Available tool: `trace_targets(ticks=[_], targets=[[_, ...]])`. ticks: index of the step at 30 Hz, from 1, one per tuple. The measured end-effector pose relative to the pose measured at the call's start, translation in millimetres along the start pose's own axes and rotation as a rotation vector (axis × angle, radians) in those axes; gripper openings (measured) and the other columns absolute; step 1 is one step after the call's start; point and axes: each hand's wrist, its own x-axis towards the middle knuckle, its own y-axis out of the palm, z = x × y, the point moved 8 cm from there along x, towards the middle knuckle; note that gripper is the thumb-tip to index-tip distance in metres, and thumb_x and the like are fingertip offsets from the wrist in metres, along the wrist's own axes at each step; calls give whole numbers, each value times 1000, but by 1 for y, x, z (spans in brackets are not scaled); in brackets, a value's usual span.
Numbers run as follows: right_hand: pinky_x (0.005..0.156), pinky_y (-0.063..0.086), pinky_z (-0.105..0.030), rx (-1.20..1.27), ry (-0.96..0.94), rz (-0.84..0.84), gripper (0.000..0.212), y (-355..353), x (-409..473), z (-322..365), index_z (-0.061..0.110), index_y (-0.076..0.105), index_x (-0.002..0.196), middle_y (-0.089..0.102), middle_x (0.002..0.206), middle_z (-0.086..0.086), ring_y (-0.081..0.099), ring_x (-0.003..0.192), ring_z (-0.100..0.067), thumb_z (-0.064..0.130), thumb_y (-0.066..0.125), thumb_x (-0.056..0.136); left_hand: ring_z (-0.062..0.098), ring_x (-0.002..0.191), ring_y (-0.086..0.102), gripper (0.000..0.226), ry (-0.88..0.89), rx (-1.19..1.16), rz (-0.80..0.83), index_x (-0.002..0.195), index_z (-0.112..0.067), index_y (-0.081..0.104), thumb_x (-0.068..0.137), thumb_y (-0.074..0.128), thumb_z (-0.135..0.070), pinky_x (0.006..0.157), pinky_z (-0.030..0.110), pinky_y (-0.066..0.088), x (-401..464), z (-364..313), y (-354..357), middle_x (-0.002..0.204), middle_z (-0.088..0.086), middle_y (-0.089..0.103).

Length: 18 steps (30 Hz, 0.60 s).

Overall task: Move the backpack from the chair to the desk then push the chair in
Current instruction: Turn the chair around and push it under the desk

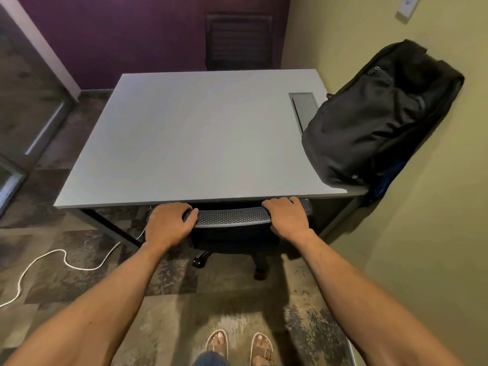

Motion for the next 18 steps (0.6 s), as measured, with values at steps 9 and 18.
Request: trace_targets(ticks=[9,18], targets=[[100,35,-43,11,5,-40,53,-1,16,12,24,52,131,65,123,0,57,115,-25,20,66,80,24,74,66,46,36,13,-31,86,-26,74,91,37,-53,62,33,43,23,22,1,82,-2,74],[101,35,-42,44,33,-38,59,0,13,12,30,53,131,66,123,4,57,114,-21,22,69,75,22,68,64,49,37,16,-11,79,-24,73,90,35,-53,61,33,41,22,24,3,75,-2,73]])
